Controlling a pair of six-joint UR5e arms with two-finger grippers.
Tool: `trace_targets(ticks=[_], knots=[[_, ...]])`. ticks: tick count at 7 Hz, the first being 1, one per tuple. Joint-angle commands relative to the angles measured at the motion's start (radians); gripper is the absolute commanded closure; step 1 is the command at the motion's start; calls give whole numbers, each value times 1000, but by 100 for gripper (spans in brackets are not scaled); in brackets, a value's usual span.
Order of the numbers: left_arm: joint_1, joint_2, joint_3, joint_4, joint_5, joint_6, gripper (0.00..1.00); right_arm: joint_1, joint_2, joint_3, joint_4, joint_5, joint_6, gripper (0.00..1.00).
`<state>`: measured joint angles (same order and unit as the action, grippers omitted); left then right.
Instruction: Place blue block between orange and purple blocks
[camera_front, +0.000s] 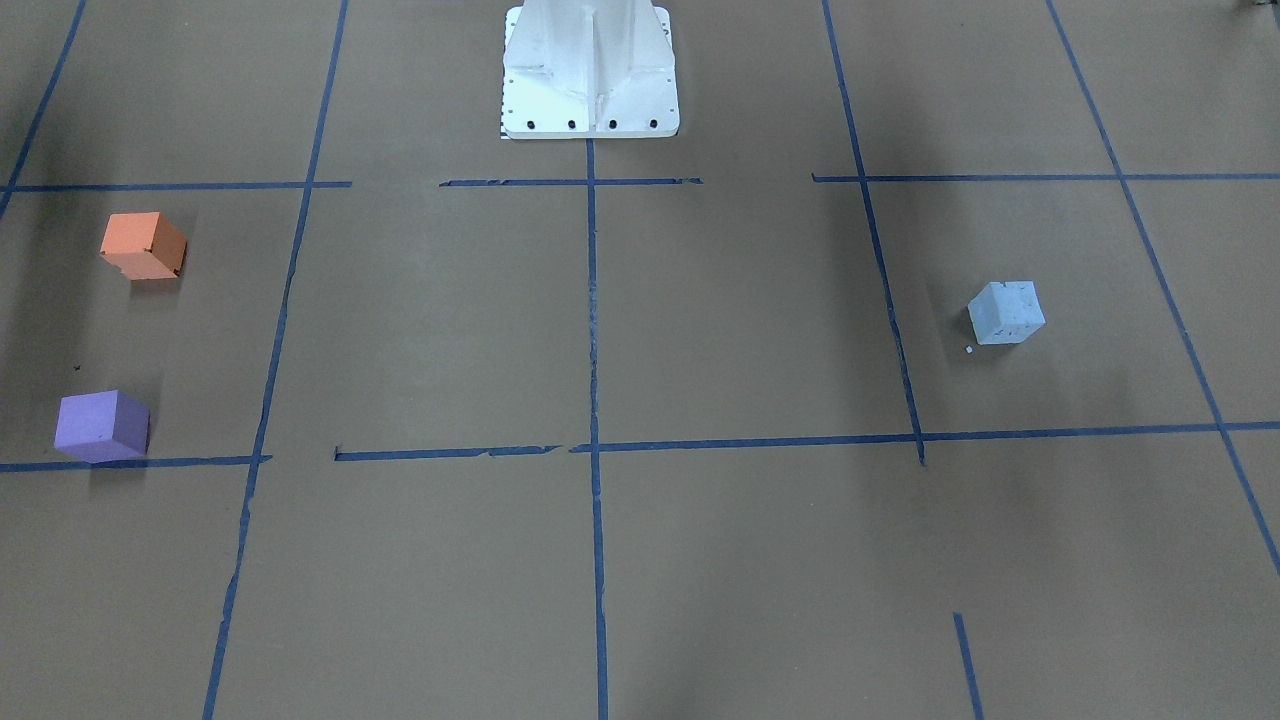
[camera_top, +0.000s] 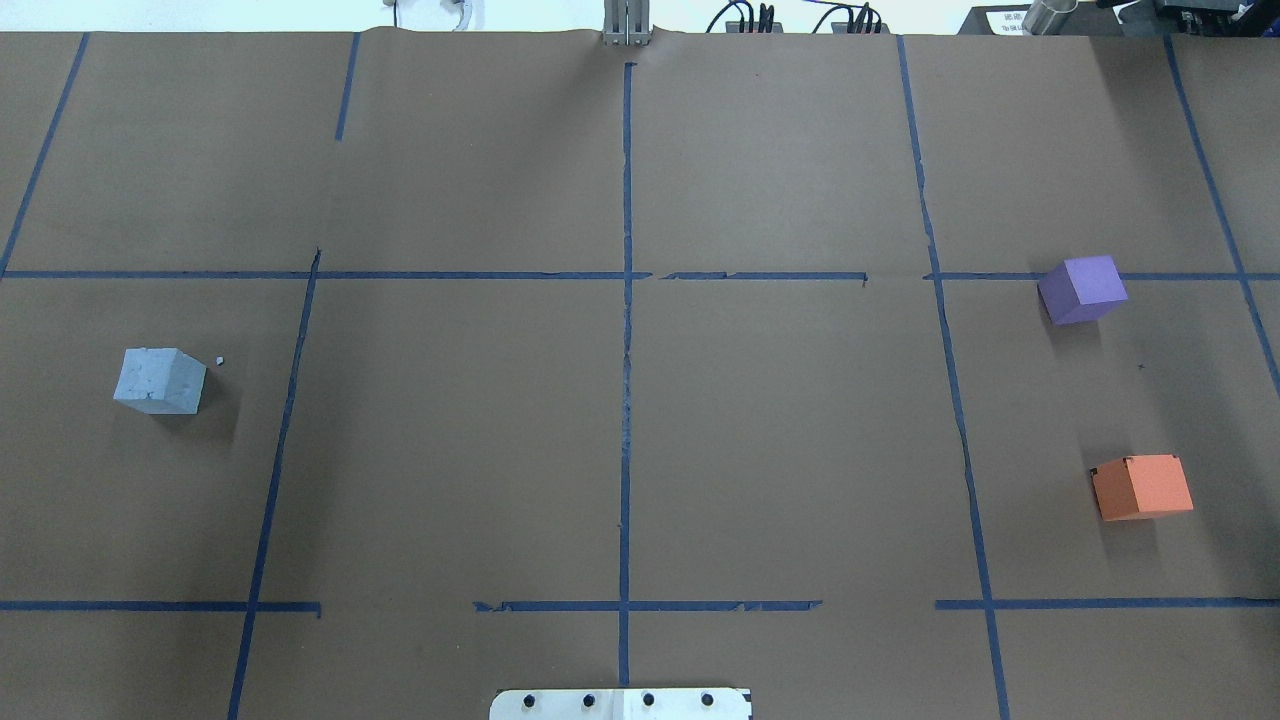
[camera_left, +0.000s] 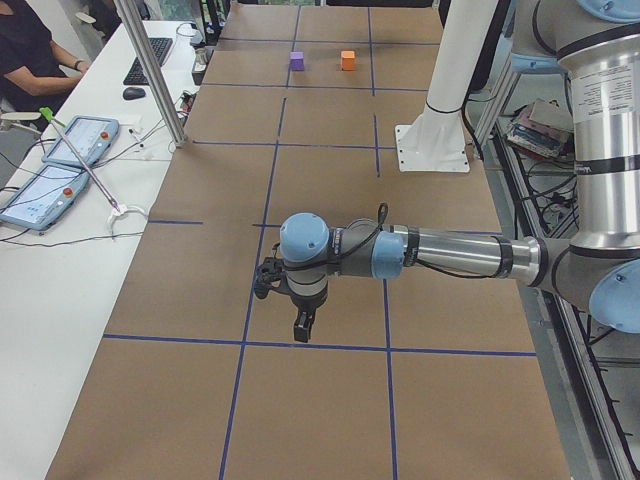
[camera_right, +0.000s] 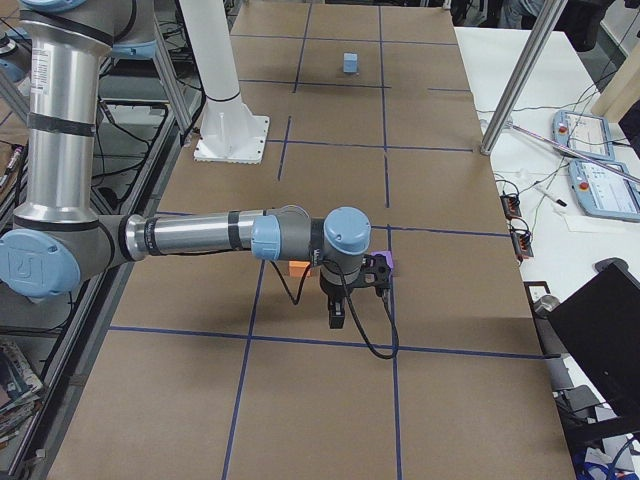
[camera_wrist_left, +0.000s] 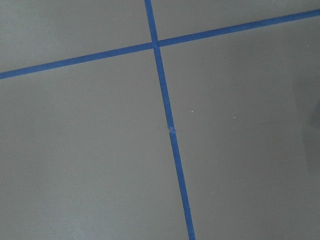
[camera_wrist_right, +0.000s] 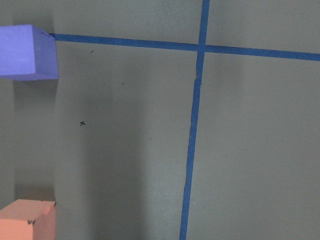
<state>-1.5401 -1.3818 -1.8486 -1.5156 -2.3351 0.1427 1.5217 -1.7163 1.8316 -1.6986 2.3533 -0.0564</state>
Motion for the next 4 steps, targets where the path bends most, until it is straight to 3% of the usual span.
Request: trace_targets(ticks=[1,4], knots=[[0,3,5,-6,-4,0,0,0,0,-3,10,1,1,0],[-2,6,-4,-9,-19,5,0,0,0,9,13,1,9,0]])
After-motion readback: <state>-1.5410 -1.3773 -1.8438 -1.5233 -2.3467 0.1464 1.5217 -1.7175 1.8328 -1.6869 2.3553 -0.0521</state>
